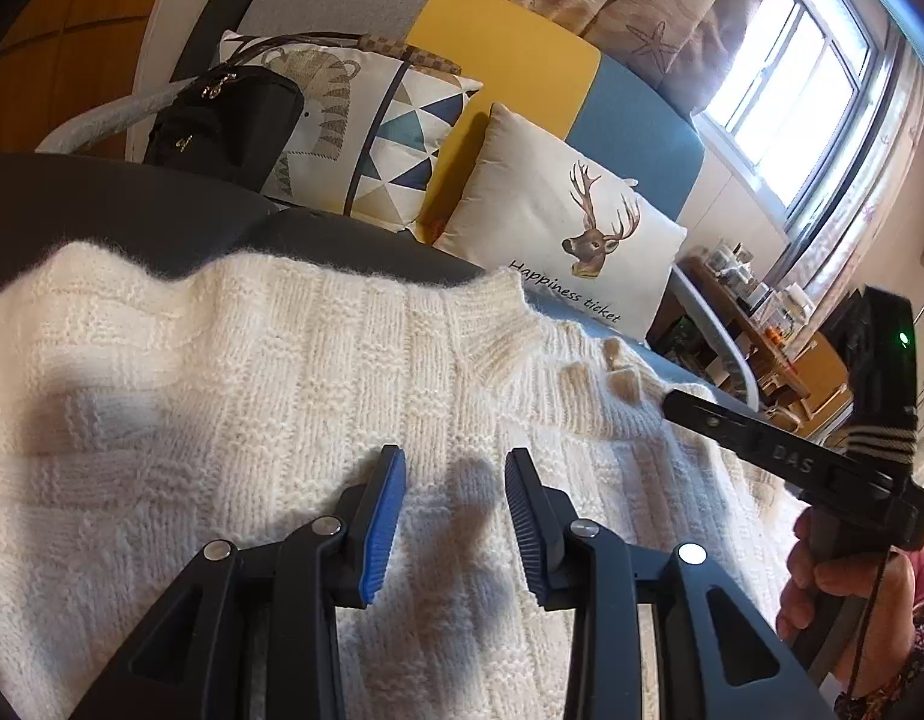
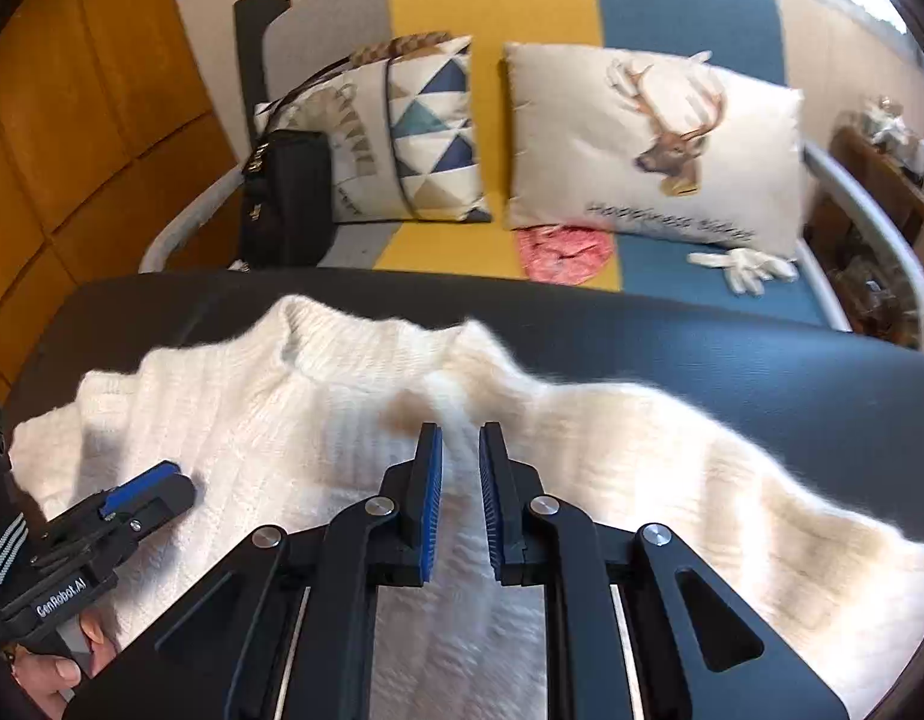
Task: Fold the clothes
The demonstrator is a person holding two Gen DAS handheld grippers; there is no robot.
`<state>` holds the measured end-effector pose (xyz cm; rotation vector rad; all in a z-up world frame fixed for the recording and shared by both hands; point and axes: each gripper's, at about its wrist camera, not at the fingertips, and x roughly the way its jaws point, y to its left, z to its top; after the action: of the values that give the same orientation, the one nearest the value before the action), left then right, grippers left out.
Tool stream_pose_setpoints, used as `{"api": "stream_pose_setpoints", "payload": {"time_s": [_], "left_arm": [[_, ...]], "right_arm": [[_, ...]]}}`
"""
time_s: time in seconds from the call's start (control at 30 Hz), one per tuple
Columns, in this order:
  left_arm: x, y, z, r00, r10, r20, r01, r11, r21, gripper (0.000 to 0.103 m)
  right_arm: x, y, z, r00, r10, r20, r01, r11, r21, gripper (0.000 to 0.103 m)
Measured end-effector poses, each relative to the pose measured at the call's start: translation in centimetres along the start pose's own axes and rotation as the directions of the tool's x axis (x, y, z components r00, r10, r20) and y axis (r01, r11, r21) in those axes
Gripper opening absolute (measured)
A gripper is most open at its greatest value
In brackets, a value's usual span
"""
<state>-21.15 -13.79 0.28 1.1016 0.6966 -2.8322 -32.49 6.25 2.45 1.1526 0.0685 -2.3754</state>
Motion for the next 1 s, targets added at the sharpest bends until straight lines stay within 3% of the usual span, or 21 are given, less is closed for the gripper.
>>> {"api": "stream_pose_setpoints", "payload": {"time_s": [0.23, 0.37, 0.43, 0.57, 0.67, 0.93, 1.0], "left_arm": [[0.0, -0.1, 0.0, 1.0, 0.012, 0.002, -0.012, 1.0, 0.01, 0.035], [0.0, -0.2, 0.0, 1.0, 0.013, 0.003, -0.013, 1.0, 0.012, 0.035], [0.0, -0.2, 0.0, 1.0, 0.016, 0.003, -0.016, 1.0, 0.014, 0.035], [0.0, -0.3, 0.0, 1.0, 0.024, 0.002, -0.024, 1.0, 0.019, 0.035], [0.0, -0.4, 0.0, 1.0, 0.028, 0.001, -0.028, 0.999, 0.022, 0.035], [0.2, -0.8, 0.1, 0.999, 0.043, 0.0, -0.043, 0.999, 0.032, 0.035], [0.2, -0.9, 0.1, 0.999, 0.043, 0.0, -0.043, 0.999, 0.032, 0.035]], "right_arm": [[3.7, 1.6, 0.6, 0.992, -0.128, 0.013, 0.129, 0.988, -0.089, 0.013], [2.2, 0.3, 0.8, 0.999, -0.039, 0.0, 0.039, 0.999, -0.029, 0.015], [0.3, -1.4, 0.1, 0.999, -0.021, 0.042, 0.019, 0.999, 0.04, 0.017], [-1.9, -3.5, -1.7, 0.994, -0.096, 0.059, 0.09, 0.991, 0.097, 0.018], [-0.4, -4.4, -2.4, 0.985, -0.172, -0.018, 0.172, 0.981, 0.084, 0.018], [-3.5, -5.5, -2.4, 0.992, -0.088, 0.087, 0.074, 0.985, 0.153, 0.018], [-3.1, -5.3, -1.4, 0.992, -0.096, 0.087, 0.084, 0.987, 0.134, 0.018]]}}
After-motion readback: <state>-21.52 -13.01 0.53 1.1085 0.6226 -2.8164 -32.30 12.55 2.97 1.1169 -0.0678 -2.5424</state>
